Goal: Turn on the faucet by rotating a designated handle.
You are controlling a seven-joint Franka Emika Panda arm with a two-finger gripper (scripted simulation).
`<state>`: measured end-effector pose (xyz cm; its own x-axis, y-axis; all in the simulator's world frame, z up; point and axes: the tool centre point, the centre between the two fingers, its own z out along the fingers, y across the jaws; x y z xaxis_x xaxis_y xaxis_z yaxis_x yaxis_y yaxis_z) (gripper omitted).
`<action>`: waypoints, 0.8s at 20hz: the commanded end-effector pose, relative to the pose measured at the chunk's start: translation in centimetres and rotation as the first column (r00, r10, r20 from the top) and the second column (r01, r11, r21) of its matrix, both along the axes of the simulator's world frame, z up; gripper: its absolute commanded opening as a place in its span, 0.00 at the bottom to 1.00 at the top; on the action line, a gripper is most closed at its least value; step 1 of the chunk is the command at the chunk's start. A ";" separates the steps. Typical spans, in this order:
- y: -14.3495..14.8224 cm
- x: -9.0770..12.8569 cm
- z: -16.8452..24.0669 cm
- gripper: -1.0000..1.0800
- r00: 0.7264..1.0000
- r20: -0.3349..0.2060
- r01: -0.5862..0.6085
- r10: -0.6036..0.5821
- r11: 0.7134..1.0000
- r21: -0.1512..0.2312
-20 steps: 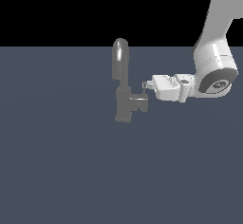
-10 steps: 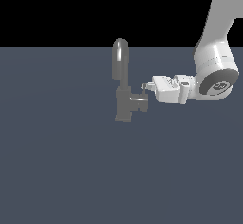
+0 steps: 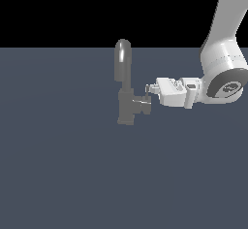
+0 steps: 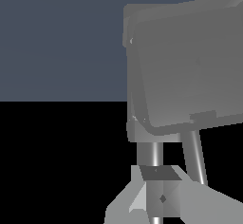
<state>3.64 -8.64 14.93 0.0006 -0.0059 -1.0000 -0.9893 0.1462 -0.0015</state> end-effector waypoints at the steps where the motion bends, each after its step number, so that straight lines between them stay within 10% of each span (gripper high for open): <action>1: 0.2 -1.0 0.4 0.00 1.000 -0.002 -0.008 0.008 1.000 0.006; 16: 0.7 -4.8 -1.0 0.00 1.000 0.002 -0.005 0.005 1.000 0.004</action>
